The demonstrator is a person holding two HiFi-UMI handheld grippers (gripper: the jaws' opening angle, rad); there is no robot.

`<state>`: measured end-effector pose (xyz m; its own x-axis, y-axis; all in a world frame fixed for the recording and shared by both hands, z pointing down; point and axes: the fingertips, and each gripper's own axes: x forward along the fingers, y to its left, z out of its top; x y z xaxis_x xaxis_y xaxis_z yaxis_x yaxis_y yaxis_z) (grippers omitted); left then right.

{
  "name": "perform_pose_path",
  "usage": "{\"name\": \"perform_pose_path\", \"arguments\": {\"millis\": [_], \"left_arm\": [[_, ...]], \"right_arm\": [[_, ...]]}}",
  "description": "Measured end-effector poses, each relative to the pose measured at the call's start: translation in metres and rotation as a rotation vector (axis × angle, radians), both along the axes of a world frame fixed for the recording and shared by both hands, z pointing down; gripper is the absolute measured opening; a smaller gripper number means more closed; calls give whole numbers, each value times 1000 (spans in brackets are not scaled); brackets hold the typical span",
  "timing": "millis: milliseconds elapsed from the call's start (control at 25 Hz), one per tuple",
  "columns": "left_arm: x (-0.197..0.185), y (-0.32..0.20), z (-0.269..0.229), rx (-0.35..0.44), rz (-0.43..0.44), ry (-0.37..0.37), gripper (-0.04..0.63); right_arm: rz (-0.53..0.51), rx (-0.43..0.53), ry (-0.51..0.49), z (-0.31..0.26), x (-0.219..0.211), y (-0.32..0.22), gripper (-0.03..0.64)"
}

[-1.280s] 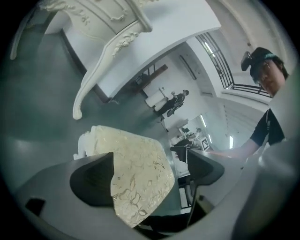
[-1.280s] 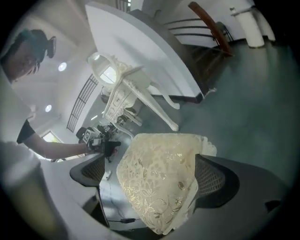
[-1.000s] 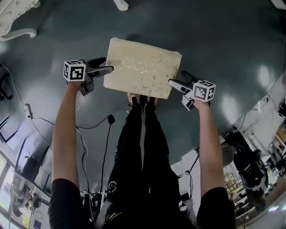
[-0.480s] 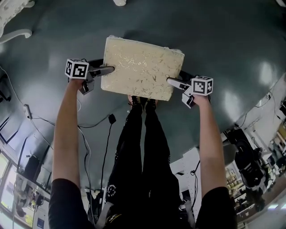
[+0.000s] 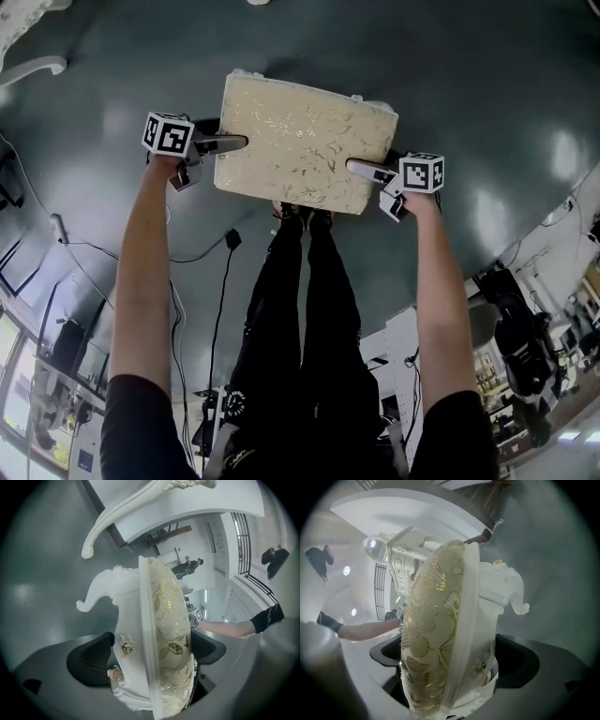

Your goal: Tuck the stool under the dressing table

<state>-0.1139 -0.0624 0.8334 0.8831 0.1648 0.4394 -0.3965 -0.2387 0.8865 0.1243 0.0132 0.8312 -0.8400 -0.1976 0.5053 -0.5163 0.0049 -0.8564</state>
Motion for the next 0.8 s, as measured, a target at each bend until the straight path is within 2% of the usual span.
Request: {"name": "perform_pose_path", "arguments": {"millis": [160,560,800], "left_arm": [[2,-3,-1,-5,-5,23,514],[3,-2,-1,15,-67,18,514],[8,-2,1,-16,-22,60,526]], "right_arm": [[0,1,-8,3,0,-3,600],[28,26,-39,0,-3,-4,600],[-6,17,-60,2,-5,-4,603]]}}
